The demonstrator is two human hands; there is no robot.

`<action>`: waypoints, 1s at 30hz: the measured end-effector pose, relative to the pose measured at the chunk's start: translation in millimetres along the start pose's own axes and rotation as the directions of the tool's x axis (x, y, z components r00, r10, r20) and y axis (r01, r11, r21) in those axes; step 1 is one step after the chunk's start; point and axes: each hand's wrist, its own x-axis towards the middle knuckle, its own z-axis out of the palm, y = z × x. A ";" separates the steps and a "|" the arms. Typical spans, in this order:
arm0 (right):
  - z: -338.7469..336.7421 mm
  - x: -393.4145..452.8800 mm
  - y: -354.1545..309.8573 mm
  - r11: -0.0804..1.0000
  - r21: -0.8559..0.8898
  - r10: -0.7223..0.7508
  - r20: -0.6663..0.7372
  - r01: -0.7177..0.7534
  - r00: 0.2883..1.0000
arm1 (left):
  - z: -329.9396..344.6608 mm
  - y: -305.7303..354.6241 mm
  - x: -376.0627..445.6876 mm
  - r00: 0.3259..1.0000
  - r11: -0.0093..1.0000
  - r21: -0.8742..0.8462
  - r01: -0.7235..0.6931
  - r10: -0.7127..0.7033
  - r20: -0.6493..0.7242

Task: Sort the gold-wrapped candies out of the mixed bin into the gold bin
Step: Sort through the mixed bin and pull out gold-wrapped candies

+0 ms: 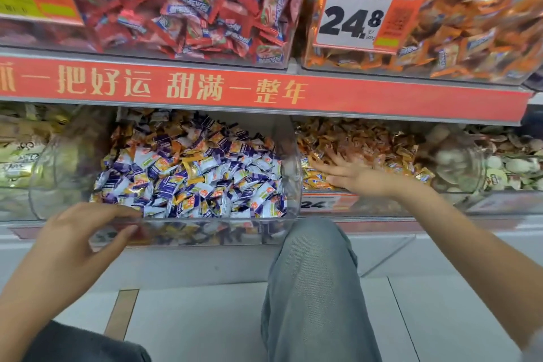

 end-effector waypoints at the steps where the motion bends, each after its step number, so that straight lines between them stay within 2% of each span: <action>1: -2.0 11.1 1.3 0.997 -0.067 0.046 0.067 -0.042 0.997 | -0.4 0.7 0.1 1.000 1.000 0.004 -0.018 0.018 -0.006; 3: -9.6 28.2 4.2 0.989 -0.121 0.091 0.085 -0.081 0.992 | -2.2 5.0 -0.5 0.999 0.998 0.031 -0.048 0.048 -0.017; 5: -10.0 36.8 7.3 0.993 -0.076 0.092 0.040 -0.089 0.995 | -5.7 8.0 -1.0 0.999 0.996 0.079 -0.045 0.048 -0.027; 7: -5.8 36.8 7.6 0.994 0.049 0.099 -0.085 -0.095 0.991 | -8.4 8.6 -1.9 0.999 0.994 0.108 -0.027 0.031 -0.036; 8: -3.4 32.8 5.4 0.989 0.117 0.108 -0.199 -0.086 0.974 | -8.8 8.4 -3.4 0.999 0.994 0.109 -0.015 0.020 -0.039; 9: -1.9 25.1 -2.1 0.985 0.159 0.117 -0.347 -0.065 0.931 | -9.0 7.8 -5.3 0.999 0.995 0.099 -0.001 0.005 -0.044; 10: -0.9 16.4 -12.3 0.986 0.165 0.106 -0.509 -0.024 0.854 | -9.3 7.3 -7.6 0.998 0.995 0.092 0.028 -0.023 -0.052; 12: 2.2 -7.6 -41.6 0.989 0.078 -0.021 -0.772 0.127 0.636 | -10.3 6.5 -11.2 0.994 0.992 0.087 0.090 -0.085 -0.066; 13: 3.7 -23.6 -65.7 0.970 0.045 -0.093 -0.842 0.240 0.532 | -11.7 5.2 -11.8 0.991 0.989 0.093 0.118 -0.112 -0.074; 14: 6.2 -34.8 -90.4 0.934 0.033 -0.146 -0.872 0.355 0.467 | -14.0 4.1 -12.1 0.987 0.984 0.101 0.145 -0.137 -0.079; 15: 8.1 -43.5 -116.1 0.884 0.024 -0.210 -0.872 0.467 0.442 | -16.2 3.2 -12.3 0.984 0.980 0.108 0.166 -0.157 -0.085; 16: 10.6 -43.8 -137.7 0.820 0.025 -0.290 -0.844 0.572 0.452 | -18.2 2.0 -12.8 0.981 0.977 0.110 0.181 -0.171 -0.091; 18: 13.2 -28.7 -176.4 0.703 0.045 -0.475 -0.712 0.709 0.517 | -20.7 1.5 -13.6 0.978 0.977 0.092 0.193 -0.184 -0.098; 20: 7.7 -0.1 -216.0 0.657 0.068 -0.626 -0.507 0.751 0.593 | -21.1 2.1 -15.3 0.973 0.975 0.068 0.210 -0.202 -0.109; 22: 2.2 29.7 -255.2 0.656 0.043 -0.730 -0.214 0.753 0.649 | -21.2 2.6 -18.6 0.968 0.974 0.038 0.225 -0.219 -0.123; 24: 6.5 60.4 -283.7 0.624 -0.042 -0.776 0.089 0.780 0.625 | -23.1 2.0 -21.8 0.965 0.974 -0.001 0.227 -0.225 -0.132; 26: 18.3 86.4 -299.4 0.602 -0.100 -0.719 0.364 0.792 0.593 | -27.0 -0.9 -24.1 0.956 0.969 -0.030 0.246 -0.247 -0.156; 28: 29.1 104.7 -304.8 0.583 -0.077 -0.704 0.448 0.809 0.551 | -31.0 -6.2 -24.9 0.944 0.963 -0.037 0.267 -0.269 -0.193; 30: 30.6 116.3 -302.8 0.589 -0.007 -0.745 0.382 0.808 0.546 | -32.8 -11.5 -25.3 0.937 0.962 -0.041 0.271 -0.273 -0.217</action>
